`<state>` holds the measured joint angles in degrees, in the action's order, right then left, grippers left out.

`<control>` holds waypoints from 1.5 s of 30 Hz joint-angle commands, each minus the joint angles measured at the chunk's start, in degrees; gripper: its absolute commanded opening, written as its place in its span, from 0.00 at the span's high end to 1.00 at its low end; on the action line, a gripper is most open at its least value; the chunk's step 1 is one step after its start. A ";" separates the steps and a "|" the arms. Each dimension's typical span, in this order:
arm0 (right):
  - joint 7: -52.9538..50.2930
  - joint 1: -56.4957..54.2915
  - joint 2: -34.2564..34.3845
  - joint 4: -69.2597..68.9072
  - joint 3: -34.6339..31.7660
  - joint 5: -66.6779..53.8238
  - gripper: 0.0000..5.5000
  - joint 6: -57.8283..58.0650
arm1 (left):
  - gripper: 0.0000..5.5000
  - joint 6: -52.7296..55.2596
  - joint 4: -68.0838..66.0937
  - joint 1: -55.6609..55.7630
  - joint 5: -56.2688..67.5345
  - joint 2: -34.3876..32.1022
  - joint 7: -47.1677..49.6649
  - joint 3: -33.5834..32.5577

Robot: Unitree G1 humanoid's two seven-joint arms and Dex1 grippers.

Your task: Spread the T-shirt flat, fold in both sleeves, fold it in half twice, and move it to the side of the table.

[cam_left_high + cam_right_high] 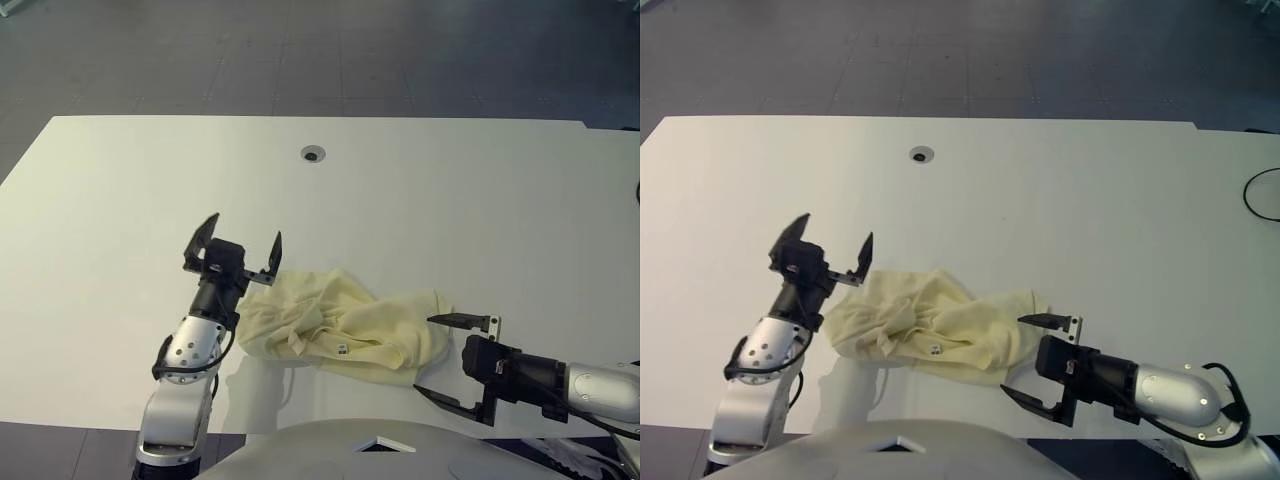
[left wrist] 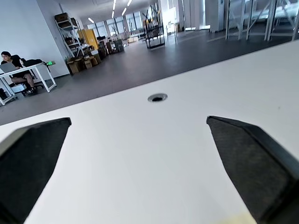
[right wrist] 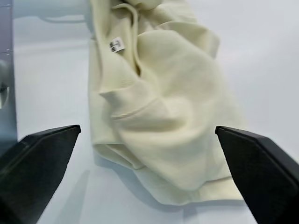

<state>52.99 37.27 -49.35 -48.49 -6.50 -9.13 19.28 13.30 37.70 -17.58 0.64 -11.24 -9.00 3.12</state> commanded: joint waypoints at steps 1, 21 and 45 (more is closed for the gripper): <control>-2.01 -2.67 0.29 -0.30 3.50 2.75 0.02 -1.14 | 0.02 -2.45 2.66 3.25 6.66 1.04 -2.33 -2.46; -8.34 -7.94 0.45 2.53 5.30 12.37 0.10 -8.24 | 0.02 -19.30 1.85 -0.75 0.37 -5.92 -9.54 -1.10; -5.03 -5.31 -0.73 3.36 4.95 14.87 0.76 -11.42 | 0.02 -32.43 -3.92 -4.11 3.15 -26.12 -29.24 0.58</control>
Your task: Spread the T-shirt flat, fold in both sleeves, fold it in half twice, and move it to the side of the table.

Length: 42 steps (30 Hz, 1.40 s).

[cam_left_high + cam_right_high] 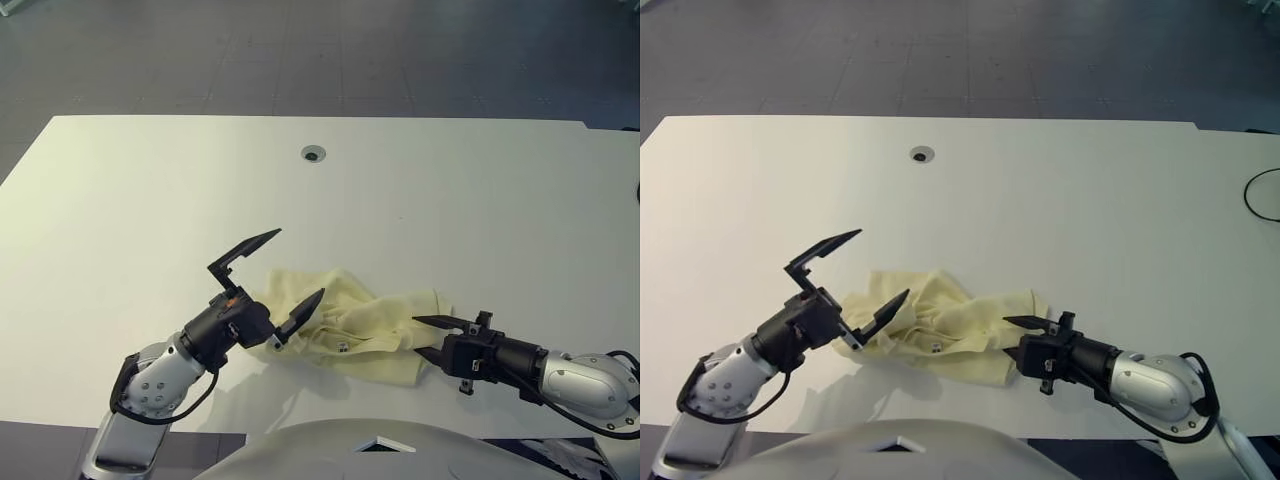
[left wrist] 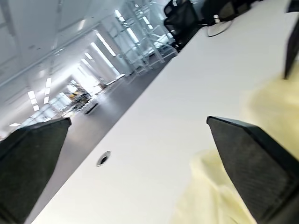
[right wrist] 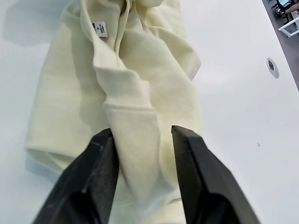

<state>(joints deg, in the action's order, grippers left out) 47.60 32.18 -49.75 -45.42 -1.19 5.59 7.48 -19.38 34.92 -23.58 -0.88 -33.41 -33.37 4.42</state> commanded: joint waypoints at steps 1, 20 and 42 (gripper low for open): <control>0.45 -0.22 -0.36 0.30 -0.54 -0.05 0.79 0.43 | 0.02 0.20 -1.70 2.38 6.40 -5.03 -6.48 -0.75; 1.72 -0.24 0.02 0.37 -1.56 -3.58 0.99 0.25 | 0.02 -3.91 -7.74 12.33 8.69 -18.99 -30.05 4.81; 1.37 -0.52 -0.11 1.90 -1.09 -2.12 1.00 -0.08 | 0.55 -7.25 -13.51 17.51 -0.43 -16.27 -26.75 11.62</control>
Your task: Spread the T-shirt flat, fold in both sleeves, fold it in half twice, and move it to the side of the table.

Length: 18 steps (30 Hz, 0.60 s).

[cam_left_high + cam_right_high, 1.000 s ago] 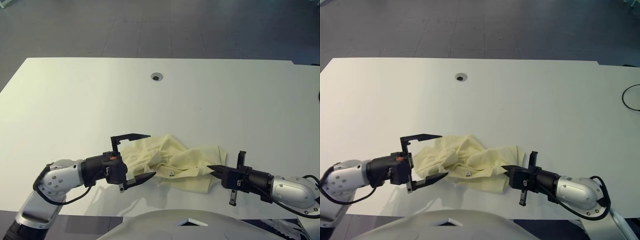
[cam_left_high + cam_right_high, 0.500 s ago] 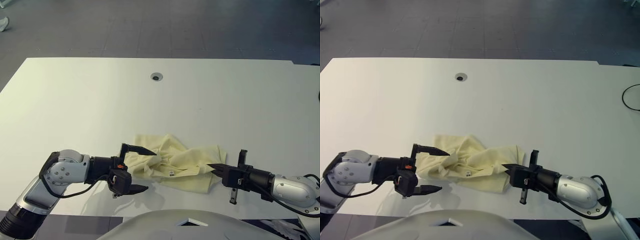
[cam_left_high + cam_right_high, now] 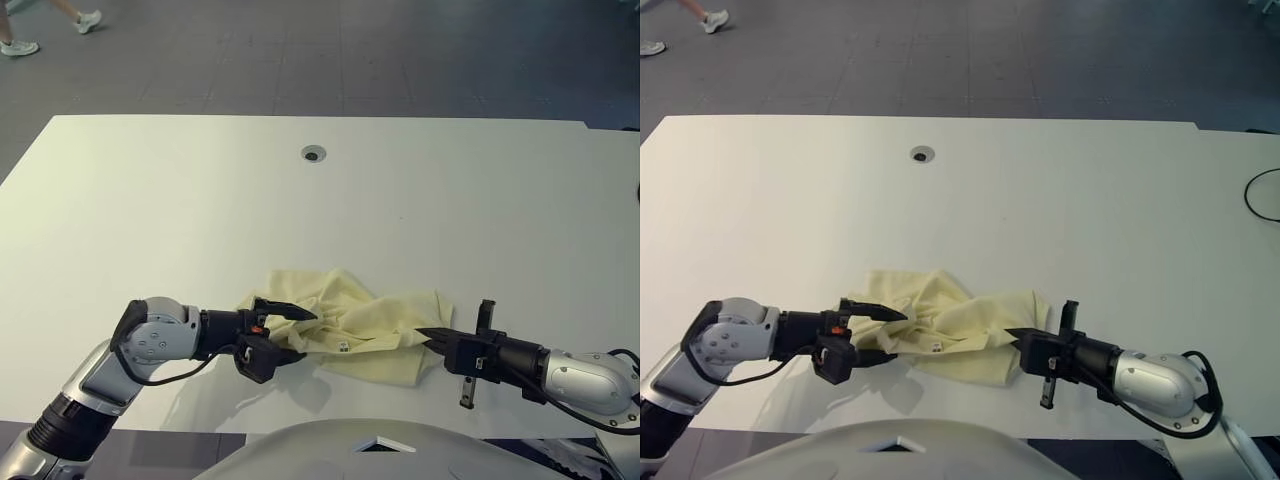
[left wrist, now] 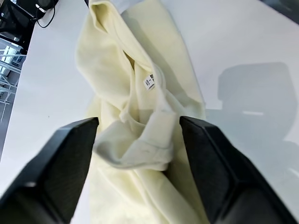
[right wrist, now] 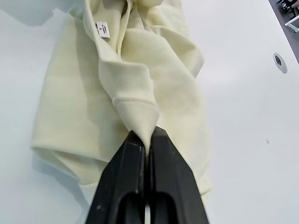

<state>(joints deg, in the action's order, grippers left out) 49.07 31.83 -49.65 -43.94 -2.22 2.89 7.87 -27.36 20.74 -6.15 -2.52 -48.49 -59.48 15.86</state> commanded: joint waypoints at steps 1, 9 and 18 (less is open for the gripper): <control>-0.19 -0.11 -0.18 0.48 -0.01 0.78 1.00 -0.47 | 0.58 0.76 0.56 0.31 1.37 -1.30 -0.74 0.16; -0.40 -0.12 -0.14 1.09 -0.01 1.48 1.00 -0.77 | 0.81 0.43 -0.53 0.98 1.10 -1.66 -0.89 0.10; -0.64 -2.64 0.77 2.32 -1.55 -0.36 1.00 -0.15 | 1.00 -0.57 -4.00 3.55 -1.77 -1.40 1.42 -1.40</control>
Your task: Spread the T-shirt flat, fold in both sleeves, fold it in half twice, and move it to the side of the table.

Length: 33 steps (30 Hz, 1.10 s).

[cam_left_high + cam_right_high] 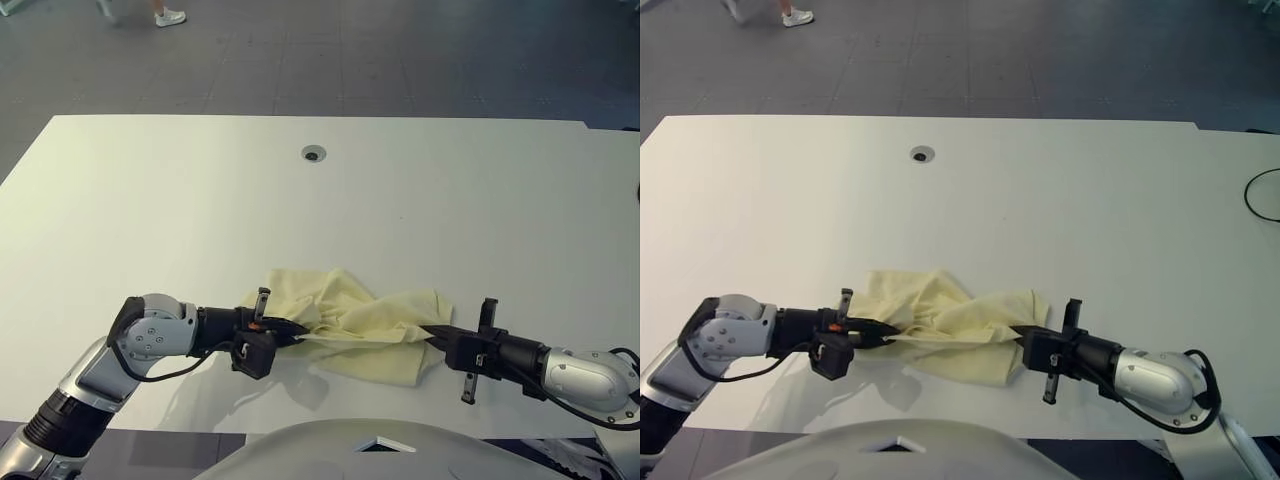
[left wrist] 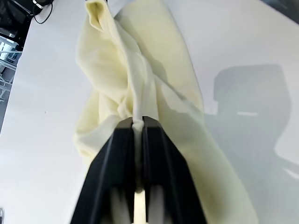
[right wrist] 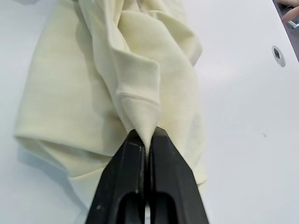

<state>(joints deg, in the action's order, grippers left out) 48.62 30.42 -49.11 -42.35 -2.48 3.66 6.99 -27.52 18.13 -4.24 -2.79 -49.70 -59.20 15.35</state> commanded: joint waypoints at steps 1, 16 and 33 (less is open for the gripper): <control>-0.20 -1.81 0.23 0.90 -1.70 -1.62 1.00 0.89 | 1.00 -0.45 -1.70 2.04 -1.34 -0.21 1.19 -0.94; -3.58 -32.46 5.17 13.61 -4.01 -16.03 1.00 9.70 | 1.00 2.73 -8.22 21.78 18.46 -0.12 -4.75 -7.64; -8.60 -63.62 9.07 33.84 -0.02 -12.77 1.00 7.41 | 1.00 9.25 -30.13 47.74 26.43 6.91 -10.97 -13.69</control>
<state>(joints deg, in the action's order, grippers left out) 40.68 -29.30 -40.22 -11.12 -2.69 -10.54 15.23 -14.38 -7.16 40.45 29.86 -43.18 -69.53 0.05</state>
